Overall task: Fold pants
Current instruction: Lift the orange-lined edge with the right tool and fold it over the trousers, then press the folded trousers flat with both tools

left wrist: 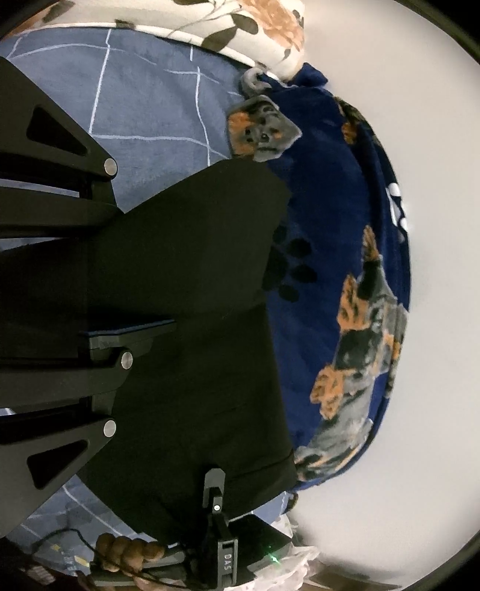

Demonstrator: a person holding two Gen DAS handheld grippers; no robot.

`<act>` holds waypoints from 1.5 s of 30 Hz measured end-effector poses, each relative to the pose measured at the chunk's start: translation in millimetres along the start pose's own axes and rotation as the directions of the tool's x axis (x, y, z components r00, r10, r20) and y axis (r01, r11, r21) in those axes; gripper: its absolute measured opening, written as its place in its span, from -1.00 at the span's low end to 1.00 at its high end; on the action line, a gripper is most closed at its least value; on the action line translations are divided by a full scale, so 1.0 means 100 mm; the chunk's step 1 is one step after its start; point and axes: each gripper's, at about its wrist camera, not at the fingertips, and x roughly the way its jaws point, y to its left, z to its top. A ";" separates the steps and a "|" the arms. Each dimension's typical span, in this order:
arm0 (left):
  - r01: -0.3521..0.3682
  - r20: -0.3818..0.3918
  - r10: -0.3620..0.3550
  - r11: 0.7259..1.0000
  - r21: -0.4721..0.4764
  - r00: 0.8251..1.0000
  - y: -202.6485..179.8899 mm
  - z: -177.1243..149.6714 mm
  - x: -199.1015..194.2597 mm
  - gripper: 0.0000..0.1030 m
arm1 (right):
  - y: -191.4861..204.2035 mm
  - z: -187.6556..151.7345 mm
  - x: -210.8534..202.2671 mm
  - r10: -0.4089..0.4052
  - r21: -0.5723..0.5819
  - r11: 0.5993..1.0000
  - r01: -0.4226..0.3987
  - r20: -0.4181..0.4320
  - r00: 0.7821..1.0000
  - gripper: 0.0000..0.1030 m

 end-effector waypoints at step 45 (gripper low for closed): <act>-0.047 0.050 0.050 0.996 -0.076 0.997 0.28 -0.41 0.40 -0.13 | 0.24 -0.22 0.33 -0.478 -0.281 0.801 0.529 0.233 0.847 -0.29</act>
